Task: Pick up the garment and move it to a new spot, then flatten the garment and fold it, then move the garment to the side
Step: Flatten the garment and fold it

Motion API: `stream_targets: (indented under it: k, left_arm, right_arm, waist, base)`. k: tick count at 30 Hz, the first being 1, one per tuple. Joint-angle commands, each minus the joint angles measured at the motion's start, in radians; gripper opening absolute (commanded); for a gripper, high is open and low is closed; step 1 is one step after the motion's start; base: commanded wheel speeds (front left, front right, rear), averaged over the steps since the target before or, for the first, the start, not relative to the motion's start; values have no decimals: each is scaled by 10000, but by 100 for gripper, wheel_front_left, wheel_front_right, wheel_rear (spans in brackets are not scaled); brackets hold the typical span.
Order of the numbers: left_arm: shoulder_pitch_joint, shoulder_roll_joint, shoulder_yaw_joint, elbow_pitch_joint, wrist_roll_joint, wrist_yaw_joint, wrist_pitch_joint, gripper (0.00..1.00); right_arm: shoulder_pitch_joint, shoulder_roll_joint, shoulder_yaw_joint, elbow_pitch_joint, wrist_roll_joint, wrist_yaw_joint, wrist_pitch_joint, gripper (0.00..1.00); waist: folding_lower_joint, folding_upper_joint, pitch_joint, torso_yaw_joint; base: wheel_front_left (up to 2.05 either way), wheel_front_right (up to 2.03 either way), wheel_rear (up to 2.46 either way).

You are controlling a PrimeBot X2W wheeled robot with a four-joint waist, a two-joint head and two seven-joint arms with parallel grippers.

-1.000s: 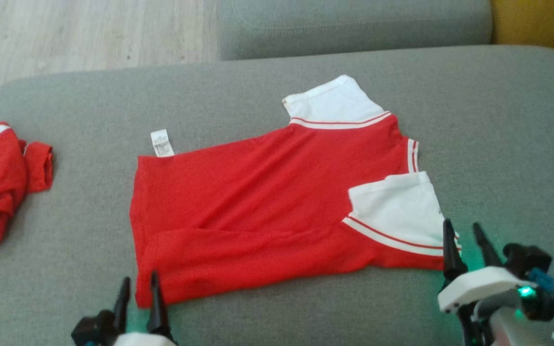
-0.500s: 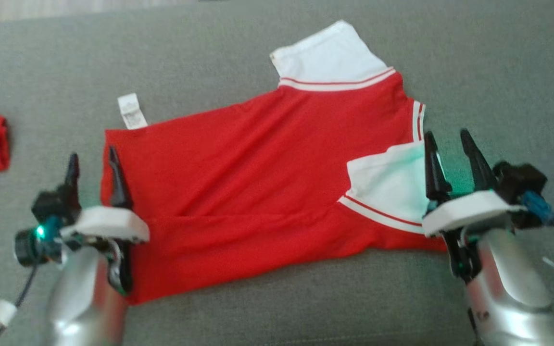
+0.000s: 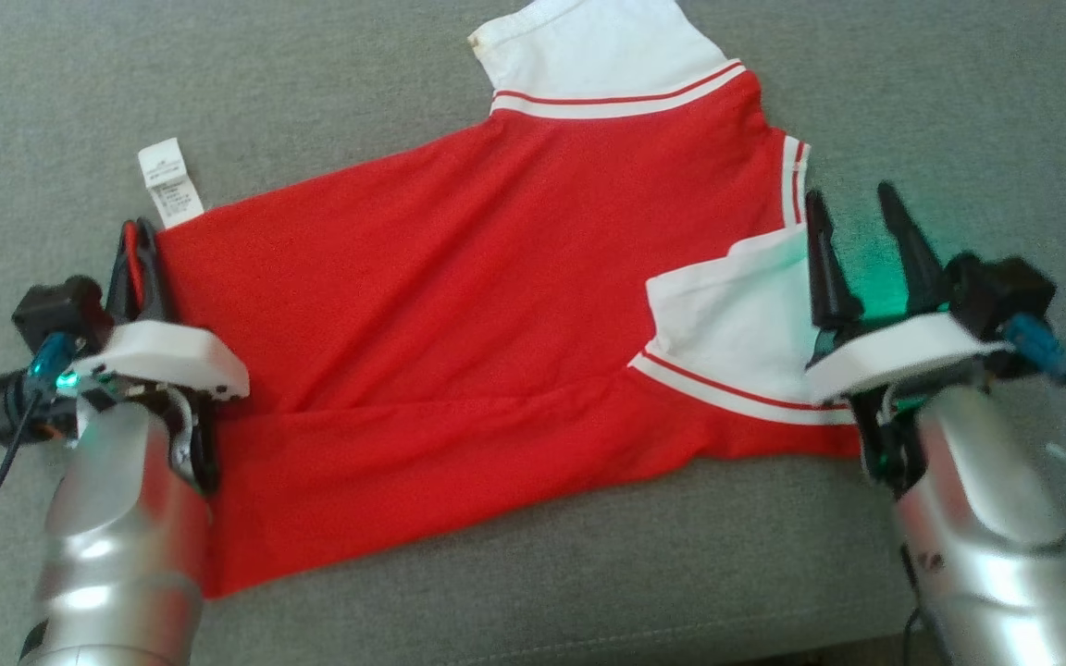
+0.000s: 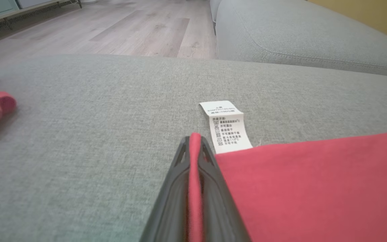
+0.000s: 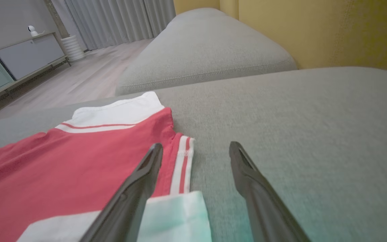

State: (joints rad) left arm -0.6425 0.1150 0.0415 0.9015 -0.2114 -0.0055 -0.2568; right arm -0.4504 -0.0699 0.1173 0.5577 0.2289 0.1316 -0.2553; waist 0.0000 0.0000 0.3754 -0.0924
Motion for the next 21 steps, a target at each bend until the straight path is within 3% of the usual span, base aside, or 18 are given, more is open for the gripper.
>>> stream_targets:
  k: [1,5,14,17,21]
  left_arm:
    - [-193,254,190,36,149,-66,-49,0]
    - [-307,69,7,-476,486,-103,-49,0]
    - [-724,-565,-845,-1268,782,-372,-49,0]
    - [-969,-632,-1287,-1293,588,-462,-49,0]
    - [-1225,-642,-2469,-1541,-501,-419,-49,0]
  right_arm:
    - [-574,-122,241,-248,58,-9,-65,100]
    - [-1722,-526,491,235,250,-9,357,100]
    - [-4778,-1464,958,1886,530,-9,2969,100]
    - [-5593,-1723,1019,2593,407,-9,3585,100]
    - [-6424,-1973,1121,3488,217,-9,4189,100]
  waist:
    - [0,0,88,74]
    - [0,0,262,436]
    - [0,0,874,1916]
    - [0,0,1133,2438]
    - [0,0,1434,3034]
  base:
    - [0,0,0]
    - [0,0,0]
    - [0,0,0]
    - [0,0,0]
    - [0,0,0]
